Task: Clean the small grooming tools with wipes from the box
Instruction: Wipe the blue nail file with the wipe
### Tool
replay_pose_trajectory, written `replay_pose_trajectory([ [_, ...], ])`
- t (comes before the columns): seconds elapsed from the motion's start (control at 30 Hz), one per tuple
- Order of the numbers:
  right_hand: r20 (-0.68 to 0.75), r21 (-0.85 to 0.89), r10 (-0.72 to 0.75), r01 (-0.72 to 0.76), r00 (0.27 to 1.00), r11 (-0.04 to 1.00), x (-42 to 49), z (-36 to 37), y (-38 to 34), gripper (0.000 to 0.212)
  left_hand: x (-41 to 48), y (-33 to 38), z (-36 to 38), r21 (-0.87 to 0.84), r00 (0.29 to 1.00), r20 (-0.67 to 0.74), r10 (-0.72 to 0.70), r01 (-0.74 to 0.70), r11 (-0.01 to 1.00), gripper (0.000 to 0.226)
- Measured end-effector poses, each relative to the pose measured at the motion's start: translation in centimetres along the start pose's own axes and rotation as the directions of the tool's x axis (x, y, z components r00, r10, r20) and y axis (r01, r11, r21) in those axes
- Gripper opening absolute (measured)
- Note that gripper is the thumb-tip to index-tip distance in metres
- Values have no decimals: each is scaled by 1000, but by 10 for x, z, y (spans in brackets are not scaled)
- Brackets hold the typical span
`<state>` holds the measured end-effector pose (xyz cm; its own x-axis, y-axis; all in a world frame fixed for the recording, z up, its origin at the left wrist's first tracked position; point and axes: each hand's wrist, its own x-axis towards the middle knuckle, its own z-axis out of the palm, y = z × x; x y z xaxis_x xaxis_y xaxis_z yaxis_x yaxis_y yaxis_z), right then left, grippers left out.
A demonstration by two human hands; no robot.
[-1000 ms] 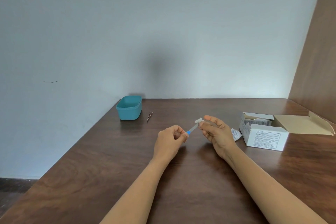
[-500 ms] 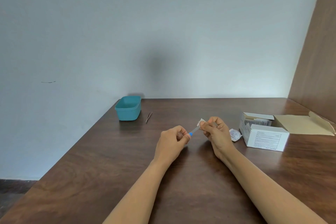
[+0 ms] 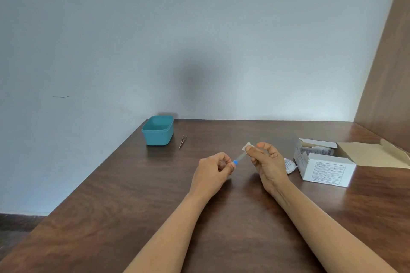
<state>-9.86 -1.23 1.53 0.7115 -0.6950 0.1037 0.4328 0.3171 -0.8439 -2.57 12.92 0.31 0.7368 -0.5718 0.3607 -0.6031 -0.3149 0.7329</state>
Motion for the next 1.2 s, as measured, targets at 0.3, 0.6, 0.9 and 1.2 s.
replay_pose_trajectory([
  [0.3,47,-36,-23,25,999,999,-2,-1,0,18,-1,3,-1,-10,1000,3,11,-11,1000,16],
  [0.6,18,-7,-35,35,999,999,-3,-1,1,35,-3,2,0,5,1000,2,31,-31,999,15],
  [0.9,8,-35,-12,12,1000,999,-1,-4,2,35,-7,7,-1,-8,998,9,61,-61,998,16],
  [1.2,-6,77,20,-19,1000,997,-5,-2,0,40,-8,7,-1,6,998,12,68,-68,998,14],
])
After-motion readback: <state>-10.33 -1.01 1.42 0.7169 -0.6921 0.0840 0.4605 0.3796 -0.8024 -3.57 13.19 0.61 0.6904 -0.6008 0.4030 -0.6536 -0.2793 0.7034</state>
